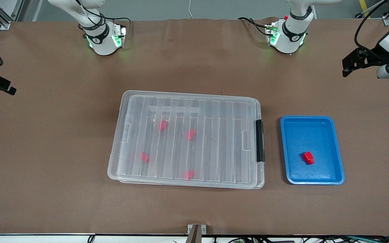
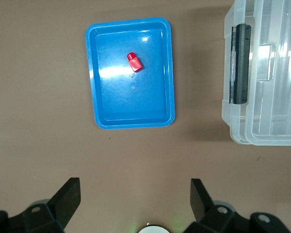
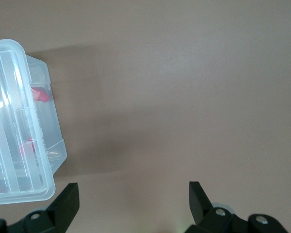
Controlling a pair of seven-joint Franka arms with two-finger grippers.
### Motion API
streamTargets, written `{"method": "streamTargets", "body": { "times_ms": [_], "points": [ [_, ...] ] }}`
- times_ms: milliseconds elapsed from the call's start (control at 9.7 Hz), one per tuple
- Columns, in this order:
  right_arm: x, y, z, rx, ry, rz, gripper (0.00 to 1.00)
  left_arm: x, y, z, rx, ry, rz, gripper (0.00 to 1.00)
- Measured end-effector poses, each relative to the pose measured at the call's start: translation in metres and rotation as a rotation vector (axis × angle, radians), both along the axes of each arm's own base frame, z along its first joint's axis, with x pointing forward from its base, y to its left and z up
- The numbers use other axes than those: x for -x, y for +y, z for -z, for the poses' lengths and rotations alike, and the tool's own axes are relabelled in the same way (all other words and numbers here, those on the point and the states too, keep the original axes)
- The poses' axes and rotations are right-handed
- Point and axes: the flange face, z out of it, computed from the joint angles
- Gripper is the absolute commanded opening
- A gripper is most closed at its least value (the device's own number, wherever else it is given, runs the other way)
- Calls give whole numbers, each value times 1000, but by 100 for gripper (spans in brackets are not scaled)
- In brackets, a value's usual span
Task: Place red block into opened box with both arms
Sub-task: 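Reach the right gripper to the box lid while the left gripper reaches the tray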
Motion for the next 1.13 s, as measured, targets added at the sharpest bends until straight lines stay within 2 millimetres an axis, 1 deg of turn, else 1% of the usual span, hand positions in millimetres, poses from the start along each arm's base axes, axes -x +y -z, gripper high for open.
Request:
{"method": "streamTargets", "body": {
  "times_ms": [309, 412, 515, 619, 722, 825, 928, 1031, 1134],
  "points": [
    [0, 1, 0, 0, 1, -4, 100, -4, 4, 0, 1, -1, -13, 100],
    [-1, 9, 1, -2, 2, -22, 100, -11, 5, 8, 1, 8, -18, 100],
    [-3, 30, 5, -4, 10, -59, 100, -23, 6, 23, 2, 19, -23, 100],
    [-10, 63, 19, -5, 19, -114, 100, -41, 7, 47, 3, 30, -26, 100],
    [-26, 102, 49, -4, 10, -139, 100, -63, 10, 78, 4, 41, -32, 100],
    [-45, 140, 90, -6, -12, -132, 100, -86, 13, 116, 6, 44, -35, 100],
    [-58, 178, 137, -13, -25, -121, 100, -106, 14, 157, 4, 34, -32, 100],
    [-65, 210, 181, -17, -18, -122, 100, -121, 14, 199, -3, 15, -23, 100],
    [-68, 231, 216, -12, 2, -137, 100, -130, 15, 236, -8, 2, -15, 100]
  ]
}}
